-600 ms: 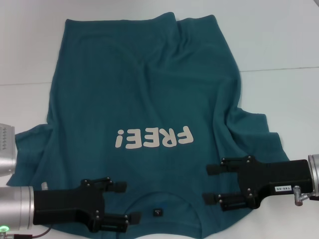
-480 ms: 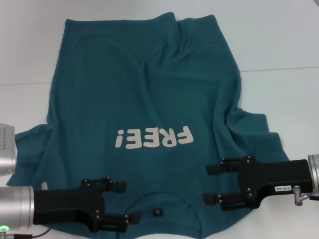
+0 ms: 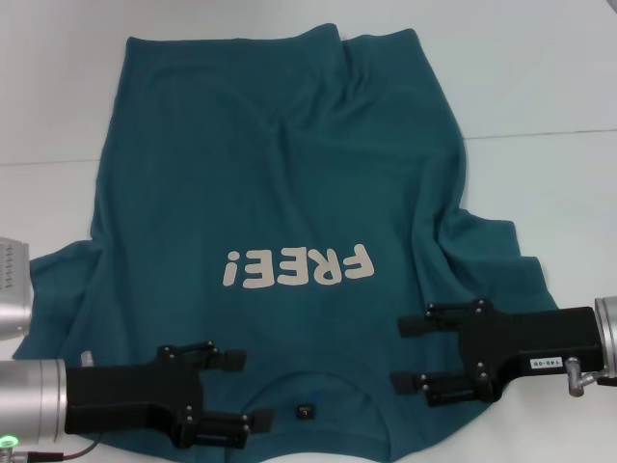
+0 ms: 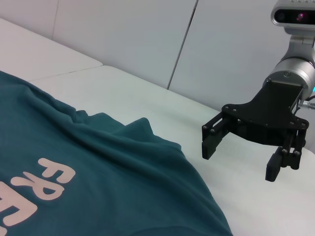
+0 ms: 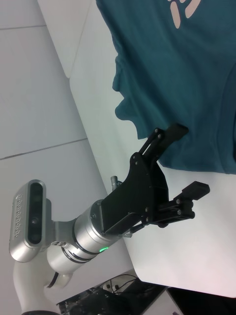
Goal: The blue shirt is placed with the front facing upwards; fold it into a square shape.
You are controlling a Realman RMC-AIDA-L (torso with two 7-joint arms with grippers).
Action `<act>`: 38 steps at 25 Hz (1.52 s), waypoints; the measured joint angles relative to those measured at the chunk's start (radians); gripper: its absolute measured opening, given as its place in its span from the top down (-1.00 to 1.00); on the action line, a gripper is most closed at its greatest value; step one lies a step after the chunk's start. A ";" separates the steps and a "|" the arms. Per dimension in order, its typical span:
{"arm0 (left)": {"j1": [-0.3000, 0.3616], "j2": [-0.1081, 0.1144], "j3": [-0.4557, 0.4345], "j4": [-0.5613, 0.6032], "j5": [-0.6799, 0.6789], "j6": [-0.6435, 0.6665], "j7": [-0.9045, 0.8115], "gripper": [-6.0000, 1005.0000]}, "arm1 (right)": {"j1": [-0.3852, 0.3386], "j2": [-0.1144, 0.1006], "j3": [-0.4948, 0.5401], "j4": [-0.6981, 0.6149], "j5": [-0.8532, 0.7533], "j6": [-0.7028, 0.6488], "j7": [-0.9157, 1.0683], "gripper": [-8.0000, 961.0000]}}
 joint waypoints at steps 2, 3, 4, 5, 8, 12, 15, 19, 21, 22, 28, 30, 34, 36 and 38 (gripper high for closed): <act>0.001 0.000 -0.003 0.000 0.000 0.000 0.000 -0.84 | 0.000 0.001 0.000 0.000 0.000 0.003 0.000 -0.70; 0.003 0.000 -0.008 0.000 0.000 0.000 0.000 -0.84 | 0.000 0.003 0.000 0.000 0.000 0.004 0.000 -0.70; 0.005 0.000 -0.020 0.000 0.000 0.000 -0.004 -0.84 | 0.000 0.003 0.000 0.000 0.000 0.006 0.000 -0.70; 0.006 0.000 -0.029 0.000 0.000 -0.001 -0.007 -0.84 | 0.000 0.005 0.000 0.000 0.000 0.006 0.000 -0.70; 0.011 0.004 -0.073 0.002 0.002 -0.001 -0.044 -0.83 | -0.002 0.007 0.001 0.000 0.000 0.007 -0.001 -0.70; 0.016 0.010 -0.153 0.008 0.007 -0.009 -0.104 -0.83 | -0.003 0.011 0.015 0.000 0.000 0.009 -0.001 -0.70; 0.026 0.011 -0.211 0.009 0.007 -0.026 -0.118 -0.82 | -0.003 0.012 0.018 0.000 0.000 0.009 -0.001 -0.69; 0.039 0.014 -0.257 0.018 0.007 -0.075 -0.171 -0.79 | -0.003 0.013 0.020 0.001 0.001 0.009 -0.001 -0.69; 0.045 0.015 -0.265 0.025 0.007 -0.118 -0.214 -0.75 | -0.003 0.013 0.020 0.003 0.001 0.009 -0.002 -0.69; 0.047 0.015 -0.267 0.028 0.008 -0.133 -0.230 -0.73 | -0.003 0.013 0.020 0.004 0.001 0.010 -0.002 -0.69; 0.055 0.015 -0.296 0.039 0.005 -0.226 -0.293 -0.71 | 0.003 0.014 0.020 0.007 0.002 0.010 -0.002 -0.69; 0.055 0.015 -0.312 0.039 0.002 -0.244 -0.300 -0.70 | 0.004 0.014 0.020 0.008 0.002 0.010 -0.002 -0.69; 0.056 0.022 -0.338 0.046 0.000 -0.266 -0.301 -0.68 | 0.004 0.014 0.020 0.009 0.002 0.010 -0.002 -0.69; 0.056 0.023 -0.338 0.056 0.001 -0.281 -0.303 -0.67 | 0.005 0.014 0.020 0.009 0.002 0.011 -0.002 -0.68; 0.056 0.023 -0.338 0.062 0.005 -0.298 -0.311 -0.67 | 0.005 0.014 0.020 0.009 0.008 0.013 -0.002 -0.68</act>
